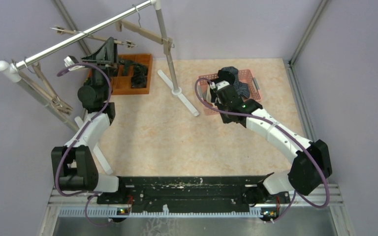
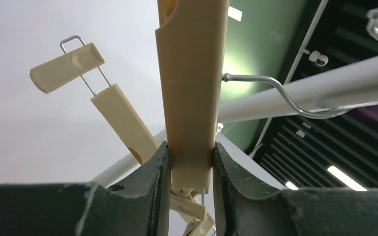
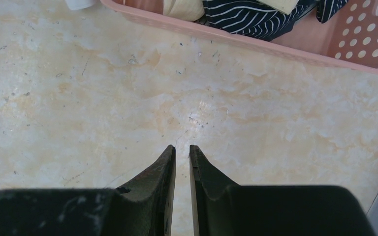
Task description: Remove the underwear clipped to the hanger
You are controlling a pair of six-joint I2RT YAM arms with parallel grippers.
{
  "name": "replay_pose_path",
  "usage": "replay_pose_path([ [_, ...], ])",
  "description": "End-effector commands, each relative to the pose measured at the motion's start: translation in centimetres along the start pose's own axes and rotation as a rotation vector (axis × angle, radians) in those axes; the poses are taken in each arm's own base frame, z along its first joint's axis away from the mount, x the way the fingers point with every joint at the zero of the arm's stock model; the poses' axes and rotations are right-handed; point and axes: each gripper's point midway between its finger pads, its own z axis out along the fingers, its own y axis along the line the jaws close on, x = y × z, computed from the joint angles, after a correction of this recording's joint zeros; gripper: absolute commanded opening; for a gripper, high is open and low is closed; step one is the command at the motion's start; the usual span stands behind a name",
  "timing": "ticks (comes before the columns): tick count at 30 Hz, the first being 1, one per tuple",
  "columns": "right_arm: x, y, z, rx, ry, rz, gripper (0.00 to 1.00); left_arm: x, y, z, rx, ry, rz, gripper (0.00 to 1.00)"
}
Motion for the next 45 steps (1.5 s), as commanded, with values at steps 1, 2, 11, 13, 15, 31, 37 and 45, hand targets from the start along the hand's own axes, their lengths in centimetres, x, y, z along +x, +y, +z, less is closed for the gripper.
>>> replay_pose_path([
  [1, -1.1, 0.5, 0.1, -0.008, -0.042, -0.004, 0.17, -0.2, -0.2, -0.7, 0.048, -0.002, -0.121, 0.00],
  [2, -1.1, 0.5, 0.1, -0.009, -0.041, -0.006, 0.17, 0.0, 0.2, -1.0, 0.041, 0.007, -0.144, 0.00],
  [11, -0.8, 1.2, 0.7, -0.019, -0.018, -0.024, 0.17, 3.0, 0.8, -1.8, -0.030, 0.178, -0.009, 0.36],
  [13, -0.8, 1.4, 0.8, -0.021, -0.014, -0.029, 0.17, 3.4, 0.7, -1.9, -0.043, 0.207, 0.048, 0.46],
  [15, -0.7, 1.5, 0.9, -0.018, -0.008, -0.037, 0.16, 3.6, 0.4, -2.3, -0.056, 0.224, 0.090, 0.49],
  [31, -1.2, 1.2, 0.6, 0.022, -0.015, -0.056, 0.16, 3.4, 3.7, -8.5, -0.273, 0.254, 0.341, 0.71],
  [37, -2.7, 0.0, -0.3, 0.080, -0.082, -0.017, 0.16, 4.2, 6.8, -13.2, -0.362, 0.315, 0.365, 0.73],
  [45, -6.1, -4.2, -2.3, 0.260, -0.212, 0.137, 0.36, 6.2, 9.6, -18.3, -0.432, 0.538, 0.531, 0.75],
])
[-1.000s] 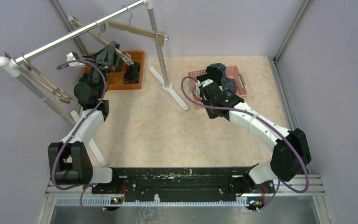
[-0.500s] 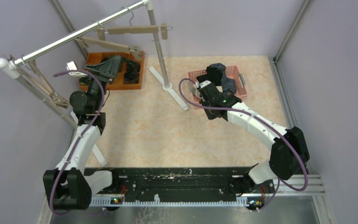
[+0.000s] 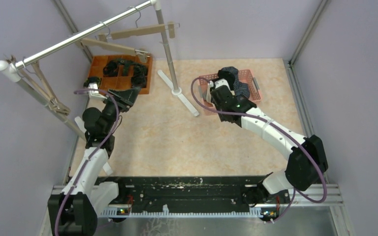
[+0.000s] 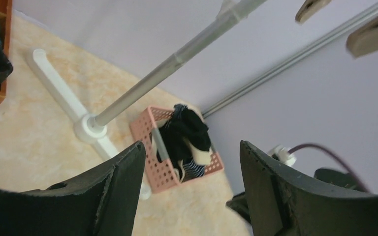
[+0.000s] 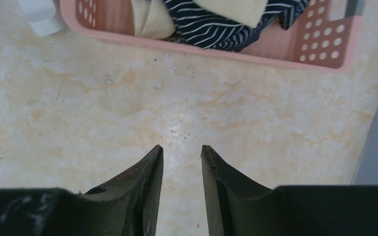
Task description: Remove the underwear clipped to the hanger
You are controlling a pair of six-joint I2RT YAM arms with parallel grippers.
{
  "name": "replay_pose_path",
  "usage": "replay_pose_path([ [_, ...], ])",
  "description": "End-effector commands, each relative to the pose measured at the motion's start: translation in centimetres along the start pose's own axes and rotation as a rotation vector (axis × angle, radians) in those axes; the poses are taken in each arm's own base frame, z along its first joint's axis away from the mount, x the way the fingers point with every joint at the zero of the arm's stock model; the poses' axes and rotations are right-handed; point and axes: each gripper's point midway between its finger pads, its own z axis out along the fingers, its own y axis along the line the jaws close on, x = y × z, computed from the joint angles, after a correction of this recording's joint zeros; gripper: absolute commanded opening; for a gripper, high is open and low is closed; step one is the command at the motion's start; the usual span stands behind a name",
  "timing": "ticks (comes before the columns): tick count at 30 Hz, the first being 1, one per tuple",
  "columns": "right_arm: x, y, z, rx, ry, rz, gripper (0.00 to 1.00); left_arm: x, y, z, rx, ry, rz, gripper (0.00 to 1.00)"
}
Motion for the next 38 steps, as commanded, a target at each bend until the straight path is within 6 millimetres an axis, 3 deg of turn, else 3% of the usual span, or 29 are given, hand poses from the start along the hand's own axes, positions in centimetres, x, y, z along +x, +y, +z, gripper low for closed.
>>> replay_pose_path([
  [1, -5.5, -5.9, -2.6, 0.193, -0.186, 0.189, 0.36, 2.3, 0.8, -1.6, -0.014, 0.119, 0.193, 0.75],
  [4, -4.1, -11.5, -0.5, 0.207, -0.117, 0.387, 0.33, 4.2, 3.0, -2.8, -0.090, 0.192, 0.345, 0.76],
  [6, -2.9, -13.5, 0.9, 0.153, -0.093, 0.505, 0.30, 5.5, 4.7, -3.6, -0.139, 0.221, 0.465, 0.76],
  [9, -1.9, -15.2, 1.6, 0.153, -0.144, 0.587, 0.31, 7.0, 6.3, -4.8, -0.153, 0.195, 0.588, 0.79],
  [11, -1.4, -16.0, 1.1, 0.200, -0.188, 0.590, 0.39, 8.0, 7.1, -5.4, -0.144, 0.174, 0.656, 0.83],
  [12, -1.1, -16.4, 0.9, 0.226, -0.204, 0.592, 0.40, 8.7, 7.6, -5.7, -0.143, 0.177, 0.692, 0.93],
  [13, -1.0, -16.7, 0.6, 0.241, -0.221, 0.589, 0.40, 9.6, 7.9, -6.0, -0.123, 0.192, 0.743, 0.99],
  [15, -0.7, -17.0, 0.1, 0.259, -0.257, 0.584, 0.41, 11.0, 8.2, -6.2, -0.088, 0.224, 0.831, 1.00],
  [20, -0.6, -17.1, -1.8, 0.259, -0.381, 0.584, 0.41, 11.8, 7.6, -5.8, 0.027, 0.240, 1.002, 1.00],
  [24, -0.2, -17.2, -3.6, 0.266, -0.490, 0.575, 0.41, 10.6, 8.0, -6.1, 0.025, 0.159, 1.119, 1.00],
  [28, 1.6, -16.9, -4.7, 0.279, -0.568, 0.589, 0.41, 8.1, 8.4, -7.7, -0.060, -0.027, 1.047, 1.00],
  [35, 2.5, -16.8, -5.0, 0.284, -0.600, 0.615, 0.38, 8.1, 8.9, -9.2, -0.069, -0.052, 1.043, 1.00],
  [38, 2.3, -16.6, -4.5, 0.274, -0.581, 0.608, 0.45, 8.0, 9.2, -9.4, -0.084, -0.055, 1.036, 1.00],
])
